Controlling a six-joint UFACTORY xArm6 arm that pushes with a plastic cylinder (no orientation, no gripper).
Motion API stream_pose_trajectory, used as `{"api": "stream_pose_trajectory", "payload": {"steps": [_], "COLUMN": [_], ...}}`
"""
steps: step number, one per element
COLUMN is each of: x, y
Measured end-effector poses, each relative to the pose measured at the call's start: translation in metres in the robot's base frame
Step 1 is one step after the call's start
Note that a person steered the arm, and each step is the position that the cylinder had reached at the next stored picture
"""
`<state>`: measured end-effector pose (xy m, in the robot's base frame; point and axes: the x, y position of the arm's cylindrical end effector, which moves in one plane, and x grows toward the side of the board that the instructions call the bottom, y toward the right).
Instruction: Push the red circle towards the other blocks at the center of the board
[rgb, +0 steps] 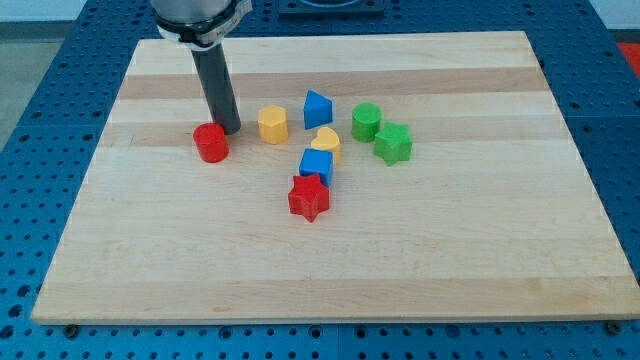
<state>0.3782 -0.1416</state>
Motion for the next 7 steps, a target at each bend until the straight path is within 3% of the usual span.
{"api": "stream_pose_trajectory", "payload": {"steps": [4, 7], "x": [0.007, 0.048], "y": [-0.067, -0.090]}}
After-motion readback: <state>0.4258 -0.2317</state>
